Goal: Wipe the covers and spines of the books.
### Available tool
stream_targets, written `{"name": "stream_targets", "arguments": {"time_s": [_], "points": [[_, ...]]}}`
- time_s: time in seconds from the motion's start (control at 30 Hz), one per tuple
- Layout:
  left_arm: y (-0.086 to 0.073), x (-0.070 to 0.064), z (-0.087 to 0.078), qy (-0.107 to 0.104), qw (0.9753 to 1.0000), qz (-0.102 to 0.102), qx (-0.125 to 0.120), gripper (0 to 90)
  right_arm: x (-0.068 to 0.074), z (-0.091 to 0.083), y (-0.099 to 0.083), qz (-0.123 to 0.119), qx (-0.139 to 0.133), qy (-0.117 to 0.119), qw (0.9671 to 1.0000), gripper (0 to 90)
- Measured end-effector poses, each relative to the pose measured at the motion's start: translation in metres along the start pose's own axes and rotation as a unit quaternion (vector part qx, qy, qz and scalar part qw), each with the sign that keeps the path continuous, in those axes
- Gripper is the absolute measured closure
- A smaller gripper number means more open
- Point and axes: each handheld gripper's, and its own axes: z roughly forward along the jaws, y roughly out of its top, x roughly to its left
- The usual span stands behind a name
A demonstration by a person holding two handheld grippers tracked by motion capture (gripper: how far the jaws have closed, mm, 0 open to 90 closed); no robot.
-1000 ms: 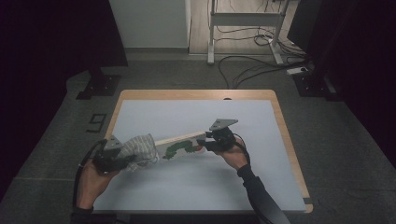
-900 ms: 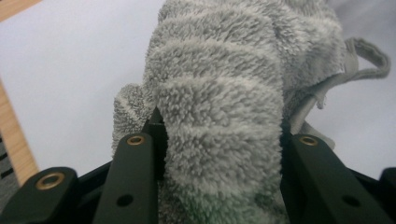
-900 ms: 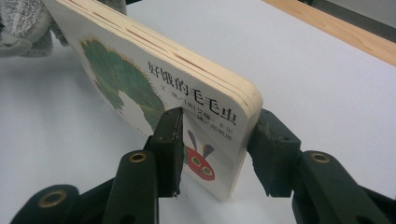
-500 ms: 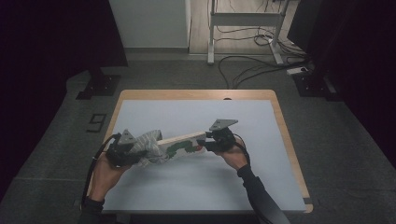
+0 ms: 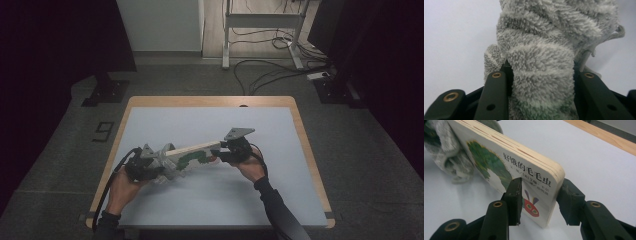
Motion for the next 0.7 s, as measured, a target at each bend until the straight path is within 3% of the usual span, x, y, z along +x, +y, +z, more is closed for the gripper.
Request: {"name": "stream_targets", "arguments": {"time_s": [0.33, 0.47, 0.7], "points": [[-0.014, -0.001, 0.020, -0.016, 0.9998, -0.015, 0.002, 59.4, 0.000, 0.000, 0.000, 0.000, -0.001, -0.001, 1.0000, 55.4], [-0.012, -0.001, 0.013, -0.017, 0.9998, -0.010, -0.009, 59.4, 0.001, 0.000, -0.001, 0.001, -0.001, -0.001, 1.0000, 55.4], [-0.004, 0.004, -0.016, -0.028, 0.9977, -0.021, -0.059, 59.4, 0.001, -0.001, -0.001, -0.001, 0.000, -0.001, 1.0000, 55.4]]}}
